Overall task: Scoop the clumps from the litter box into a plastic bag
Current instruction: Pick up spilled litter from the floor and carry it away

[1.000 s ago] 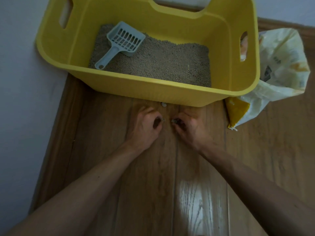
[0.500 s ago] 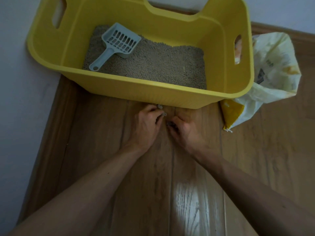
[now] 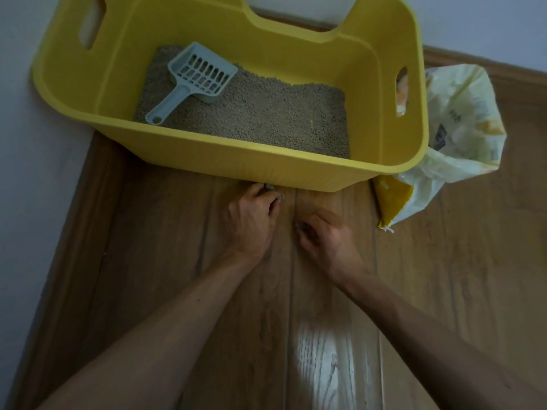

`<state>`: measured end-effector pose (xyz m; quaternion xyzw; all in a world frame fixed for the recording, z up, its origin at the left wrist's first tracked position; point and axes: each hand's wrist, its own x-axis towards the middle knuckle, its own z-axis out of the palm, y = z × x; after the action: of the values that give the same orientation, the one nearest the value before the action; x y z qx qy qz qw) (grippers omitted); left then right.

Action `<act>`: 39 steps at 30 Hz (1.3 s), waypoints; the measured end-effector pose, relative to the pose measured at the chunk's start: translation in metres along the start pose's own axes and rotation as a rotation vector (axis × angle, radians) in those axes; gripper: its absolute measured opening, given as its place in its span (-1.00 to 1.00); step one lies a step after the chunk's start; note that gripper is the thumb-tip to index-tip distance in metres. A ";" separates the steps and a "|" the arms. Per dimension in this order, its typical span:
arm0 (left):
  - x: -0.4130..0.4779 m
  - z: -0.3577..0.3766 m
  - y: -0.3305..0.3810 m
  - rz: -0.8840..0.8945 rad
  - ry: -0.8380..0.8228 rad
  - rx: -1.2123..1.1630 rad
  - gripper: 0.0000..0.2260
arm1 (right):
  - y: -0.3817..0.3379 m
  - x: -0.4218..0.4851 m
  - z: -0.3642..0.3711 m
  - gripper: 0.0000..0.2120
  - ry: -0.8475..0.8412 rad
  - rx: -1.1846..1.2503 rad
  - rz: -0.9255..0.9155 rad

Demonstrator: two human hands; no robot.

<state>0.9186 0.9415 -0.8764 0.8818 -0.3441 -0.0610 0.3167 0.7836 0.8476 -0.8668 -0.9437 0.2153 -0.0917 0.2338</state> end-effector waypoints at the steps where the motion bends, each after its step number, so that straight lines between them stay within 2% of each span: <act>1: 0.000 0.000 0.001 -0.015 0.006 0.016 -0.93 | 0.000 -0.001 -0.001 -0.83 0.004 -0.002 0.000; 4: -0.001 0.001 0.002 -0.036 0.024 0.041 -0.92 | 0.001 -0.003 -0.003 -0.78 0.018 0.008 0.005; 8: 0.002 0.003 -0.001 -0.044 0.021 0.036 -0.90 | 0.005 -0.010 -0.005 -0.87 0.040 -0.002 0.048; 17: 0.005 0.003 -0.004 -0.020 0.038 0.029 -0.89 | 0.015 -0.020 -0.008 -0.84 0.051 -0.009 0.099; 26: -0.006 -0.011 -0.007 0.125 0.047 -0.061 -0.87 | 0.003 0.001 -0.006 -0.86 0.118 0.052 0.131; 32: -0.013 -0.012 -0.022 0.253 -0.067 -0.024 -0.89 | 0.004 0.001 0.000 -0.84 0.102 0.081 0.160; 39: -0.012 -0.008 -0.019 0.248 -0.066 -0.012 -0.90 | 0.005 0.003 0.000 -0.87 0.123 0.091 0.165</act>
<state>0.9231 0.9642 -0.8825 0.8281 -0.4603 -0.0523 0.3156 0.7851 0.8425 -0.8692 -0.9038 0.3017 -0.1395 0.2697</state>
